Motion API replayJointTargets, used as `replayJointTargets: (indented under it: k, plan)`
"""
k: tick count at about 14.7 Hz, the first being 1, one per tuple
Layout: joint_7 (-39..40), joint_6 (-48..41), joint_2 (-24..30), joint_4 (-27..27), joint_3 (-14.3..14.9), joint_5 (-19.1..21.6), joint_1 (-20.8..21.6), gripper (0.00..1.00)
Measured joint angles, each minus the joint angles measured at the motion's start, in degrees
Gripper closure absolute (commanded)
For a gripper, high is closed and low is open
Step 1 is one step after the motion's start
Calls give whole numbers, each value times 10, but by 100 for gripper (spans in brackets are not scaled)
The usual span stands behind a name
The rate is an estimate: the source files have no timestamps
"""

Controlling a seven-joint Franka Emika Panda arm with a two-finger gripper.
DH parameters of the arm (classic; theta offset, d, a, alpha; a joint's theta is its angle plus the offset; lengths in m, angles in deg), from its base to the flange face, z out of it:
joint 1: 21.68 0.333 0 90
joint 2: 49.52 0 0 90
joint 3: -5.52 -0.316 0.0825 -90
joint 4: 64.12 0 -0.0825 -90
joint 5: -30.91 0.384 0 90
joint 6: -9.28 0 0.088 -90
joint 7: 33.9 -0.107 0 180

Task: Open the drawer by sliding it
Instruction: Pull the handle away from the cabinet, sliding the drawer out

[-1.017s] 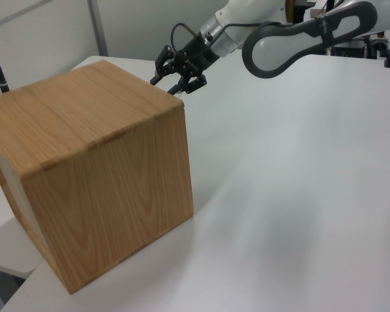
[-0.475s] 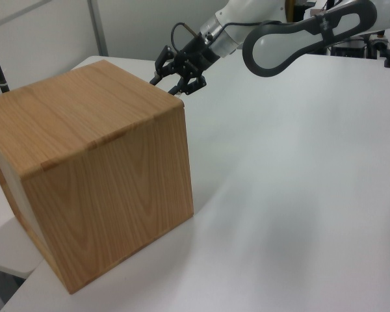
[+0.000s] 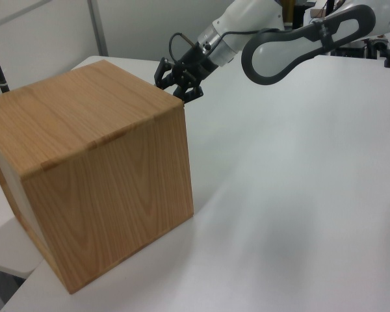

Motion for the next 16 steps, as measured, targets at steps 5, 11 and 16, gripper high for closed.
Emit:
replayJointTargets:
  k: [5,11,16]
  plan:
    - [20,1,0,2,-2,-1,0,85]
    - [28,1,4,-4,-4,-1,-7,85]
    - [35,1,58,-75,-5,-1,-33,85]
